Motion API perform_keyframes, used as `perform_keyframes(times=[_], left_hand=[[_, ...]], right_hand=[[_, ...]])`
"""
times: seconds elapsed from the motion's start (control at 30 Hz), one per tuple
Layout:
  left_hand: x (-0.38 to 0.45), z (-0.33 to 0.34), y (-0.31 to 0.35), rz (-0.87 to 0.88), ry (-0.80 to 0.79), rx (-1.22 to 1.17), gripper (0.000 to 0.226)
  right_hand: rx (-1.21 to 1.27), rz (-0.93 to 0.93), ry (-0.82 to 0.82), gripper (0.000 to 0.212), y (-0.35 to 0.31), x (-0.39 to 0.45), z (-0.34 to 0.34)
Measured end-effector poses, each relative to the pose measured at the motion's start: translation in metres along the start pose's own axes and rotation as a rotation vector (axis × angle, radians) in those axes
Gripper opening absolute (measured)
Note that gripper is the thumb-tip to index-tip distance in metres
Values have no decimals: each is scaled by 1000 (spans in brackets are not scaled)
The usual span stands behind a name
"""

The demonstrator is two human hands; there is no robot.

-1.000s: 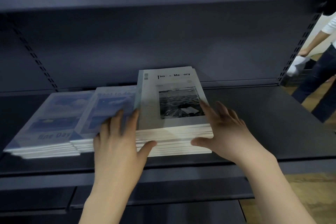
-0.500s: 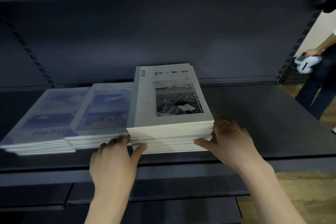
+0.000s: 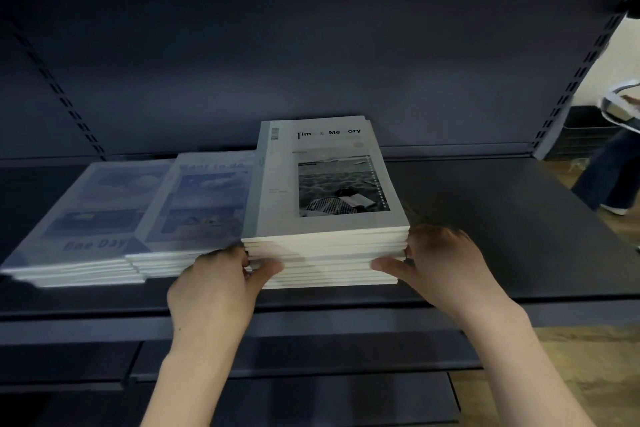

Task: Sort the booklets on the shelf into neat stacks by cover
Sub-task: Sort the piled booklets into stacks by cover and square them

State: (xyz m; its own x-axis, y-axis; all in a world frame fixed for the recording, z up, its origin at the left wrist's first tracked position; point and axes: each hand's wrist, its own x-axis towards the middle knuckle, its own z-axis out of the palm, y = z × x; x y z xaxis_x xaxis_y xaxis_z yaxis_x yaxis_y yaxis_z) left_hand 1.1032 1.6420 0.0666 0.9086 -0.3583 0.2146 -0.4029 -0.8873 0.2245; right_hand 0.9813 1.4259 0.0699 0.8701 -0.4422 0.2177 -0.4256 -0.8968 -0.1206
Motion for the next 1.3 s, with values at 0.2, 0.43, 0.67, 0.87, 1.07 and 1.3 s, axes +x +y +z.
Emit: perform_keyframes(times=[0.2, 0.43, 0.67, 0.87, 1.07, 1.3], left_hand=[[15, -11, 0, 4, -85, 103, 40], [16, -5, -1, 36, -65, 73, 43], [9, -4, -5, 58, 6, -88, 35], [8, -1, -7, 30, -19, -106, 34], [7, 2, -7, -3, -35, -132, 32], [6, 4, -9, 21, -1, -177, 29]], right_hand=[[-8, -33, 11, 47, 4, 2, -4], [-19, -60, 120, 50, -2, 5, 0], [-53, -27, 98, 42, 2, 2, 7], [-88, 6, 51, 49, 2, -2, 5], [-94, 60, 71, 45, -1, -4, 5], [0, 38, 101, 54, -1, -2, 8]])
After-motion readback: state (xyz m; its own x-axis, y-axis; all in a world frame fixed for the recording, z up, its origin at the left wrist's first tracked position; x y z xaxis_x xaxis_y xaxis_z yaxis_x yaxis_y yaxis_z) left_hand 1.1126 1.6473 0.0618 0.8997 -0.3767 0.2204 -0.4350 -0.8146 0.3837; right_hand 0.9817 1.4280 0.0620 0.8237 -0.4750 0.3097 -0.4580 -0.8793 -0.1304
